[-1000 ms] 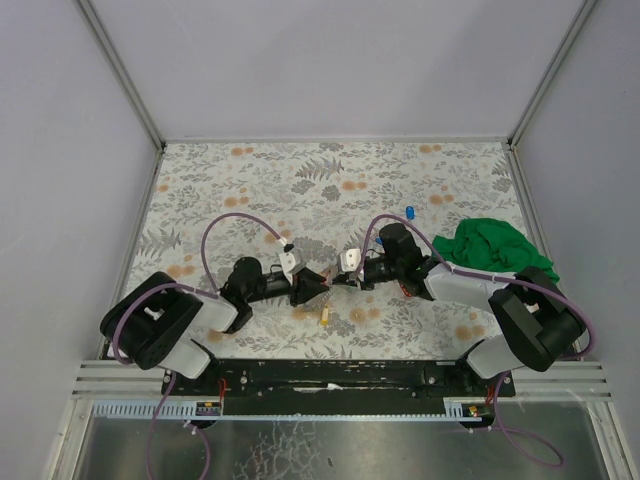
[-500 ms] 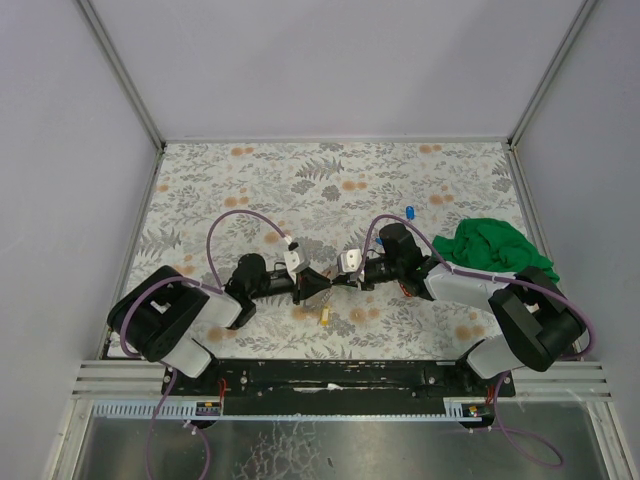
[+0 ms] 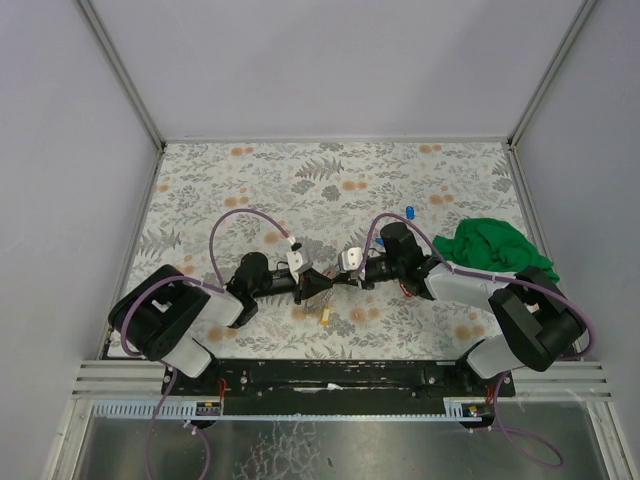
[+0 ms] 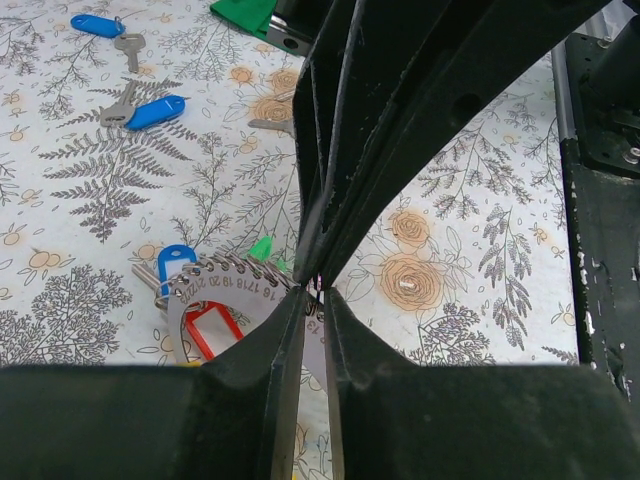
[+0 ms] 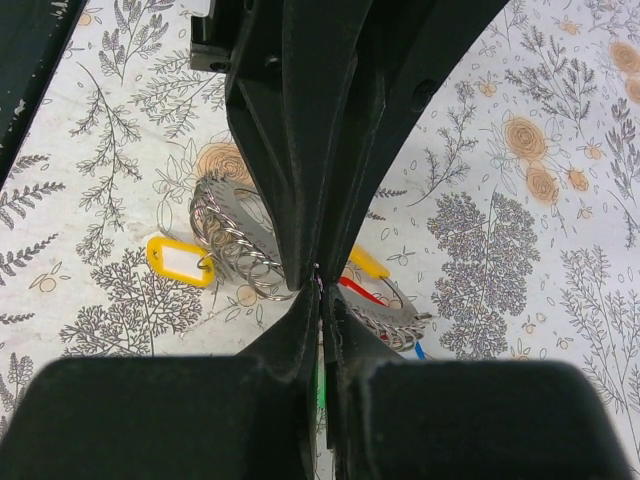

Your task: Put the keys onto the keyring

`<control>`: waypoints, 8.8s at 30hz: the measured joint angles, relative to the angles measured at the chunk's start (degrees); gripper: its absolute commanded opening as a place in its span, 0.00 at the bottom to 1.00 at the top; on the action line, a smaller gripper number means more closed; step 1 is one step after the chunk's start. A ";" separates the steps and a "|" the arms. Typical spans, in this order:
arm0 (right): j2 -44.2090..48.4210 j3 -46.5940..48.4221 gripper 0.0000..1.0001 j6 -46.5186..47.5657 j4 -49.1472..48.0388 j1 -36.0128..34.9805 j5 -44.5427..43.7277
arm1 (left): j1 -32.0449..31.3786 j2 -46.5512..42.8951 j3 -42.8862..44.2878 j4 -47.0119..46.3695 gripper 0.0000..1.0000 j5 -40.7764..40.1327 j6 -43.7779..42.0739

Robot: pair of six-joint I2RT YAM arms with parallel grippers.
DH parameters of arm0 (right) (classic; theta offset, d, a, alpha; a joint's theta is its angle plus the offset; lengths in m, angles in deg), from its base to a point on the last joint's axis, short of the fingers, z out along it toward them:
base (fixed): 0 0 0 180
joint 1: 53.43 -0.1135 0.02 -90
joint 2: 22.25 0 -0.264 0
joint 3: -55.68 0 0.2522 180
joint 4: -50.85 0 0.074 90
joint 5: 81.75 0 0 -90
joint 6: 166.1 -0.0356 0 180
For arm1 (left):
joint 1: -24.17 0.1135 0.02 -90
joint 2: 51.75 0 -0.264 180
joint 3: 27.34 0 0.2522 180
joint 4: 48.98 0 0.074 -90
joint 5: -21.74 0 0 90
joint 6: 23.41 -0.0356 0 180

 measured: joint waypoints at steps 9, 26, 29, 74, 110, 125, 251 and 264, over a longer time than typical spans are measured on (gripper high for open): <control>0.00 -0.04 0.04 -1.68 -0.72 0.26 -0.09 | -0.37 0.00 0.59 0.96 0.00 -0.48 -0.66; 10.51 -4.35 0.35 -14.71 -2.43 0.31 -6.95 | -1.51 -1.31 1.42 8.17 0.00 -5.09 -2.97; 15.26 -5.53 0.38 -21.73 -0.98 0.31 -13.27 | -1.77 -1.97 1.79 9.40 0.00 -5.88 -3.61; 5.55 1.90 0.33 -60.81 34.03 4.55 -61.88 | -3.76 -4.48 3.50 17.94 0.00 -10.69 -6.93; 6.88 12.17 0.00 -66.84 50.10 0.15 -56.96 | -4.13 -4.57 4.33 18.82 0.00 -10.67 -7.02; -2.32 19.58 0.01 -66.90 66.45 -0.13 -53.94 | -4.87 -5.35 4.46 20.24 0.00 -10.73 -7.04; -7.08 13.25 0.35 -65.11 41.81 -3.76 -41.70 | -6.75 -6.73 4.48 21.51 0.00 -11.98 -7.13; 0.52 11.74 0.42 -58.27 40.22 2.62 -46.73 | -6.75 -6.75 4.48 21.51 0.00 -12.00 -7.13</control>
